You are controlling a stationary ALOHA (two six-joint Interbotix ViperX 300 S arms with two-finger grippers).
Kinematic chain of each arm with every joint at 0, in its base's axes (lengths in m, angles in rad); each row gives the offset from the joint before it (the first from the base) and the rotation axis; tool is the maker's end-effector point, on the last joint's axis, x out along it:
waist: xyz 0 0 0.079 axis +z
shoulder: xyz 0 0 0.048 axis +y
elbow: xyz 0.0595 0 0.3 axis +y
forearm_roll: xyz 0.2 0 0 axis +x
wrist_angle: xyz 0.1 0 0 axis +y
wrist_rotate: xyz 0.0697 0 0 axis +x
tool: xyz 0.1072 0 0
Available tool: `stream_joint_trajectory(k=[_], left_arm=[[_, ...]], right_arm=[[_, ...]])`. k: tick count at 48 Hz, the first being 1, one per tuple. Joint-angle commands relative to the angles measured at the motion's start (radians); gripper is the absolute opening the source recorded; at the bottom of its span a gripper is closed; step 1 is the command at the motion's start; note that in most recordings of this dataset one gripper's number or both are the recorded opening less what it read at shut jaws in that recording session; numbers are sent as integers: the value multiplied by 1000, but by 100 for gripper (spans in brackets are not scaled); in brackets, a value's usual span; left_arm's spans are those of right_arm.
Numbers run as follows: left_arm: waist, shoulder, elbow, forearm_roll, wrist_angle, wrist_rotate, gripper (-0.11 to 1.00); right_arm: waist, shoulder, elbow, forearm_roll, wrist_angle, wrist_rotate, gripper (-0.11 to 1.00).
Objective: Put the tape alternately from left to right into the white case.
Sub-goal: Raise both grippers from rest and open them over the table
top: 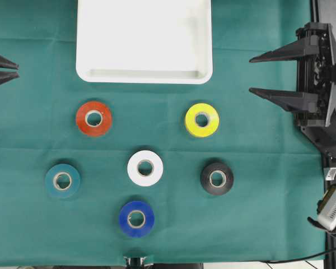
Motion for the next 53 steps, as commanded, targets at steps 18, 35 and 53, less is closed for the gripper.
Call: stream_joint_trajectory(k=[18,35,53], left_arm=[[-31,5,21,-20,-12,-2,2],[-31,12,29,-20,-9,0,31],[-31,12,31,-20,-6,2,90]], right_arm=[[-9,9,2,-6,-6,9,-9],[-40,11,2,-5,21,25,-9],[-48,11,12,-3,23,52,45]])
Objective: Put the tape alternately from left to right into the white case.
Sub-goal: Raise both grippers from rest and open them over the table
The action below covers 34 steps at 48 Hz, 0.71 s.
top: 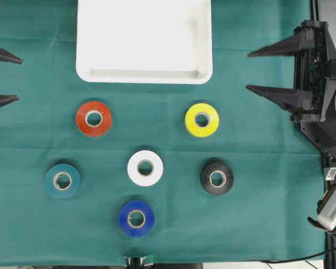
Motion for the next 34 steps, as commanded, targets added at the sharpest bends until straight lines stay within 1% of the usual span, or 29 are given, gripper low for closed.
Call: stream_joint_trajectory(k=[1,6,8,20,34], left_arm=[[-3,6,-9,-2,-2,2,90],[-3,6,-8,-2,9,0,90],[-3,6,-9,-3,12,0,90],[-2,20,-17,-5,31,-2,90],[15,127,-64,-8,98,-5,89]], right_arm=[[-2,6,-8,0,-3,2,51],[-2,6,-6,2,-3,2,81],[-2,8,-6,0,-3,2,87],[-3,26,-11,0,6,2,87],[-6,153,-67,0,32,2,87]])
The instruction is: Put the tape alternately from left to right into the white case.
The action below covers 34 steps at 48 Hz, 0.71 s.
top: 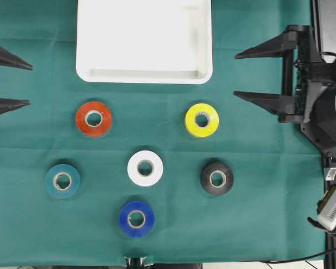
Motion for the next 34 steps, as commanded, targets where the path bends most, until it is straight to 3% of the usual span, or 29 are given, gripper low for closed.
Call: stream_joint_trajectory(k=[1,10,34], left_arm=[[11,40,-44,-5,15,-2,89],[35,132,-94,-5,77,-2,89],[37,379,-189,-5,118,-37,89]], right_arm=[[0,38,-46,0,8,2,87],[-2,135,-106,0,77,2,87],[-2,380,-198,0,110,2,87]])
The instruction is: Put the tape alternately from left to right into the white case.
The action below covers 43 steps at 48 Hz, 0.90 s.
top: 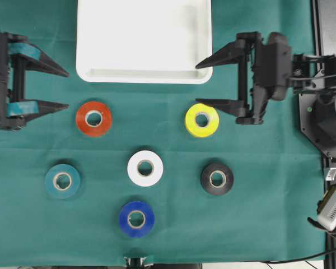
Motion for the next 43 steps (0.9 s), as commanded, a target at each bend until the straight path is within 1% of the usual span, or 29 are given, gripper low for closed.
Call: stream_joint_trajectory(k=[1,14,25,32,43], left_arm=[[2,32,-44,-2,3,2,89],[2,144,-91,-2,20,3,89],[2,204,-120,-2,48,5,89],[2,210,-124,-2,63,5,89],[2,206,-115,-2,64,5,89]], right_arm=[[-2,35,-37,0,2,3,87],[-2,156,-101,0,54,3,87],[-2,241,-155,0,101,3,87],[0,264,-175,0,110,3,87],[-2,264,-178,-2,114,3,87]])
